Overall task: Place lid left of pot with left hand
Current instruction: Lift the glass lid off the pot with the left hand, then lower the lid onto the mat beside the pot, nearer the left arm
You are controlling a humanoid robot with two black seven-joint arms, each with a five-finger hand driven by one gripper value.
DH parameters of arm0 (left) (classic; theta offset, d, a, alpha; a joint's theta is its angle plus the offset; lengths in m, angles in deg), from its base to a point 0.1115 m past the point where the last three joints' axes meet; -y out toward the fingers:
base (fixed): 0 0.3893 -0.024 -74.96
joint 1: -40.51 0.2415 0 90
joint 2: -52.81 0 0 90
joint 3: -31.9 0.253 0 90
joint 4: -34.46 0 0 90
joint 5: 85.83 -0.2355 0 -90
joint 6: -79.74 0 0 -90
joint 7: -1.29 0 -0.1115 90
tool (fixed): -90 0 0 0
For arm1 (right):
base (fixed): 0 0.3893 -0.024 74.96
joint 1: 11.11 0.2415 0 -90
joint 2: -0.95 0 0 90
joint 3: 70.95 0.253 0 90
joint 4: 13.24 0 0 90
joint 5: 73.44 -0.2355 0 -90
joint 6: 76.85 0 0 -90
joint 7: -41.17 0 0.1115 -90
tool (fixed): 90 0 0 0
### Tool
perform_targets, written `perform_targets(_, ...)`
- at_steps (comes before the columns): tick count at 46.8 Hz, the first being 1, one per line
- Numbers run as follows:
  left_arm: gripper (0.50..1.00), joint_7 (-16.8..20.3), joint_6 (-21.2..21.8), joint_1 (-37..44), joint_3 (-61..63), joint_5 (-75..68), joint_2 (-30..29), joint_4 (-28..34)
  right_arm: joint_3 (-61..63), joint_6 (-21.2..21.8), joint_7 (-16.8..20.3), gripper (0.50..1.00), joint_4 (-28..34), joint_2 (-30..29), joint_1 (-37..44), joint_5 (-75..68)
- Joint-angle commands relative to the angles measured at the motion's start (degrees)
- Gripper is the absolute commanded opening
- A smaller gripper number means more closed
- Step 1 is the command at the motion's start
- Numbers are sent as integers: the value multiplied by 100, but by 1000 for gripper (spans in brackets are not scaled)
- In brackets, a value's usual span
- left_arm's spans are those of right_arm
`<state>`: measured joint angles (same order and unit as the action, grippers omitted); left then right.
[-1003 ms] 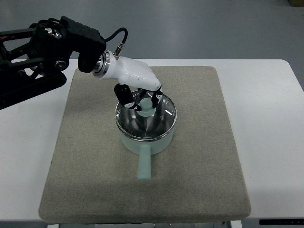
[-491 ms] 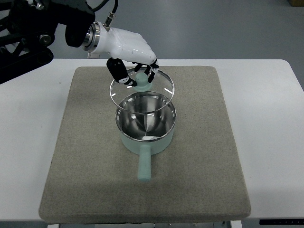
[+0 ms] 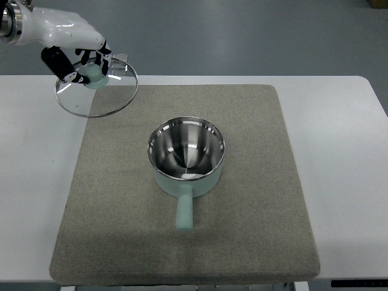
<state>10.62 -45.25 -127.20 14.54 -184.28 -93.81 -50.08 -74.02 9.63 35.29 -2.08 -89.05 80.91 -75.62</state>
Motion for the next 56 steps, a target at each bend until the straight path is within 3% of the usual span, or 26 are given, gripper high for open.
perform_targets(1,500,-141,0,387,-5,-8,-25,52,0,1,0,924,0,0,0,-2)
perform_targets(19,500,-405,1408,1320,48,-34,485,614,0,1,0,924,0,0,0,-2)
perform_targets(56,500,-432,1724,1821,57,-17,968,913,0,1,0,924,0,0,0,-2)
